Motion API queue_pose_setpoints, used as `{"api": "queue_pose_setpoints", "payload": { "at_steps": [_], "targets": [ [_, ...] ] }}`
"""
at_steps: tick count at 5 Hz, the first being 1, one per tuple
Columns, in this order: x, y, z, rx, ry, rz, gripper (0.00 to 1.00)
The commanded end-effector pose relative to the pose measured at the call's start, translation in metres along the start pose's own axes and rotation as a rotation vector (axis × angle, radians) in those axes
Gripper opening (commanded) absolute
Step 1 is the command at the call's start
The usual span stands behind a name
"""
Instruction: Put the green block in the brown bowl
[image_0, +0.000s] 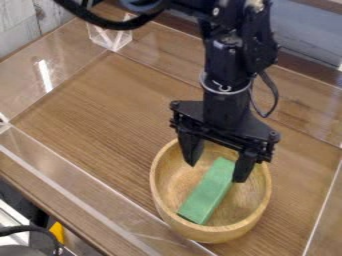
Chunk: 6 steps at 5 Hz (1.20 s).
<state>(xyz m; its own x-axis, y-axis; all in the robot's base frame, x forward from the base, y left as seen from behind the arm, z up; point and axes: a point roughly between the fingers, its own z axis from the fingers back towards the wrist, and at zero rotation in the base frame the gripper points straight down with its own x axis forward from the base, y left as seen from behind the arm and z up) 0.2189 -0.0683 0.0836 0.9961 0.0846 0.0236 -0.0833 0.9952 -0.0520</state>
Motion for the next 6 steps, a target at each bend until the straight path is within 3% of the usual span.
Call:
{"api": "queue_pose_setpoints", "payload": {
  "at_steps": [1,3,4,6],
  "targets": [
    [0.007,0.005,0.000,-0.009,-0.025,-0.027,1.00],
    [0.011,0.027,0.017,-0.011,-0.029,-0.013,1.00],
    [0.015,0.036,0.022,-0.014,-0.039,-0.067,1.00],
    [0.032,0.040,0.036,-0.009,-0.095,0.014,1.00]
  ]
}}
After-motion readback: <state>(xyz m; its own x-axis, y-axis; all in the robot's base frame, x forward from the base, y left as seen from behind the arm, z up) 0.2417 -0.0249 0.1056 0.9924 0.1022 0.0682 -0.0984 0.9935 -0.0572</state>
